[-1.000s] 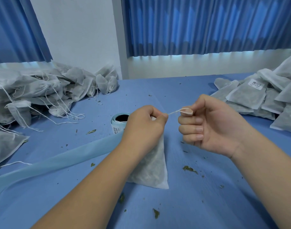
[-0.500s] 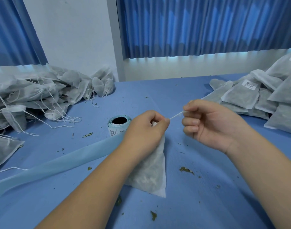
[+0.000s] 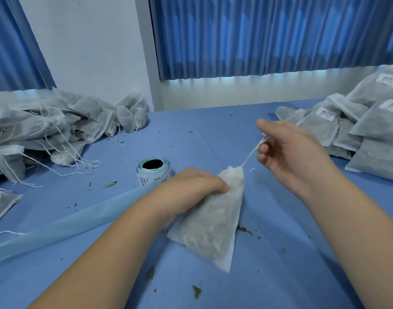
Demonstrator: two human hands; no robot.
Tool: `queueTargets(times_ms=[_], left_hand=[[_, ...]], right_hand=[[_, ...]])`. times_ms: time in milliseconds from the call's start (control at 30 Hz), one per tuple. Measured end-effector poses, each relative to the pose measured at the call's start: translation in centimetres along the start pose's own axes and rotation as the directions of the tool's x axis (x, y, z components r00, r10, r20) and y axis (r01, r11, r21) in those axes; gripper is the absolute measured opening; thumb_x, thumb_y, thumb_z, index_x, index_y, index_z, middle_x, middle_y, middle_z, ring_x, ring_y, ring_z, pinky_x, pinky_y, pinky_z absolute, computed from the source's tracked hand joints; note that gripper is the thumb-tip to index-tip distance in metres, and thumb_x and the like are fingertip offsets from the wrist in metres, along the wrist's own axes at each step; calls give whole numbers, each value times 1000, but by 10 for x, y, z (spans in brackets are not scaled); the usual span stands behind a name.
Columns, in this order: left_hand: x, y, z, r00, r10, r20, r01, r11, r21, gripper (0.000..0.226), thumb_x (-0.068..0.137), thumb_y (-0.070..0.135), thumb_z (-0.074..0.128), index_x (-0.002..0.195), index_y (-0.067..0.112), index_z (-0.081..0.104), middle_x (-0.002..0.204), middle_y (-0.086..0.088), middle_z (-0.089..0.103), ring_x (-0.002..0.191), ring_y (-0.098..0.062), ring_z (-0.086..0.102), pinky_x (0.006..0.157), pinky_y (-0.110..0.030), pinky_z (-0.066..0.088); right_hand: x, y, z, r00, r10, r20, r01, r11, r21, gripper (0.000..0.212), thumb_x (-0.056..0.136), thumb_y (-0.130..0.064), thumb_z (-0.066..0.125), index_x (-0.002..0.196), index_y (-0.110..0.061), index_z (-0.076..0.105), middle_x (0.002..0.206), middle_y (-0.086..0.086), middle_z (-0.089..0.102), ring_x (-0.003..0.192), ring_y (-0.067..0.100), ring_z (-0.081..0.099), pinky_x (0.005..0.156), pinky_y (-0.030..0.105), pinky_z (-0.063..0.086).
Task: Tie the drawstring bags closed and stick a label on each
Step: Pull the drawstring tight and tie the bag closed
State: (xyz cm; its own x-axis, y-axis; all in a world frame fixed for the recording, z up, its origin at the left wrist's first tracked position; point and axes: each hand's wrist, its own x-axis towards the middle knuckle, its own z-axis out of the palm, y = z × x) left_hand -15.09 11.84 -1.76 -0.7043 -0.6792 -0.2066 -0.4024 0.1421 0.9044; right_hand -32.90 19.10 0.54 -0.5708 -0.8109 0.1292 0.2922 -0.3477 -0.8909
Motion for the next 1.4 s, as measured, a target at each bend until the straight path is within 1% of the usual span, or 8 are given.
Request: queueTargets(times_ms=[167, 267, 367, 600, 733, 900, 1167, 1400], left_hand=[[13, -6, 3, 948, 61, -313, -88, 993, -73, 36, 72, 43, 70, 81, 8, 68, 72, -4, 67, 67, -20, 63, 69, -37, 51], [15, -7, 0, 934, 88, -347, -136, 984, -116, 27, 67, 40, 65, 75, 15, 63, 66, -2, 58, 62, -17, 56, 64, -34, 43], [17, -10, -1, 938, 90, -335, -142, 981, -133, 18, 78, 32, 66, 79, 14, 62, 71, -7, 55, 67, -18, 53, 66, -36, 42], [19, -12, -3, 983, 83, -161, -139, 916, -376, 49, 77, 33, 64, 106, -7, 69, 109, -26, 70, 106, -39, 67, 101, -52, 48], [20, -15, -1, 995, 29, -97, -69, 897, -437, 42, 74, 17, 64, 109, -6, 69, 110, -23, 70, 105, -36, 68, 99, -48, 48], [10, -9, 1, 974, -15, -227, -72, 926, -371, 4, 75, 14, 63, 74, 10, 64, 69, -7, 61, 63, -21, 58, 62, -28, 44], [-32, -20, -33, 833, 37, -552, -138, 980, -144, 18, 63, 31, 56, 69, 14, 54, 63, -1, 51, 59, -18, 49, 62, -31, 37], [-73, -66, -64, 651, 42, -758, -73, 997, -8, 12, 86, 13, 55, 80, 7, 63, 73, -14, 65, 68, -22, 58, 62, -32, 43]], right_hand=[[-17, 3, 13, 932, -94, 349, 237, 888, -394, 25, 82, -13, 74, 66, -16, 55, 61, 0, 54, 55, 14, 56, 50, 24, 46], [-25, 18, 22, 857, 2, 515, 421, 574, -703, 15, 78, -14, 76, 70, -17, 65, 69, -2, 62, 61, 6, 54, 58, 16, 43], [-27, 28, 24, 831, 2, 556, 522, 342, -781, 14, 79, -18, 76, 71, -27, 68, 77, -8, 61, 67, 2, 55, 63, 11, 40], [-20, 24, 14, 832, -58, 552, 532, 368, -762, 22, 81, -13, 70, 76, -34, 75, 84, -10, 59, 73, 3, 58, 65, 9, 39], [-16, 24, 11, 832, -63, 552, 522, 426, -739, 35, 81, -7, 64, 75, -39, 76, 88, -13, 60, 73, 0, 57, 65, 9, 39], [-11, 23, 9, 843, -147, 517, 521, 459, -720, 27, 83, -11, 63, 82, -36, 74, 91, -10, 60, 78, 5, 56, 67, 11, 39], [-15, 39, 15, 844, -109, 526, 520, 407, -751, 25, 84, -9, 63, 80, -33, 69, 84, -13, 58, 72, 3, 55, 66, 6, 38], [-27, 61, 51, 797, -67, 600, 561, 450, -695, 23, 86, -23, 62, 82, -45, 58, 74, -21, 60, 67, -2, 54, 64, 8, 40]])
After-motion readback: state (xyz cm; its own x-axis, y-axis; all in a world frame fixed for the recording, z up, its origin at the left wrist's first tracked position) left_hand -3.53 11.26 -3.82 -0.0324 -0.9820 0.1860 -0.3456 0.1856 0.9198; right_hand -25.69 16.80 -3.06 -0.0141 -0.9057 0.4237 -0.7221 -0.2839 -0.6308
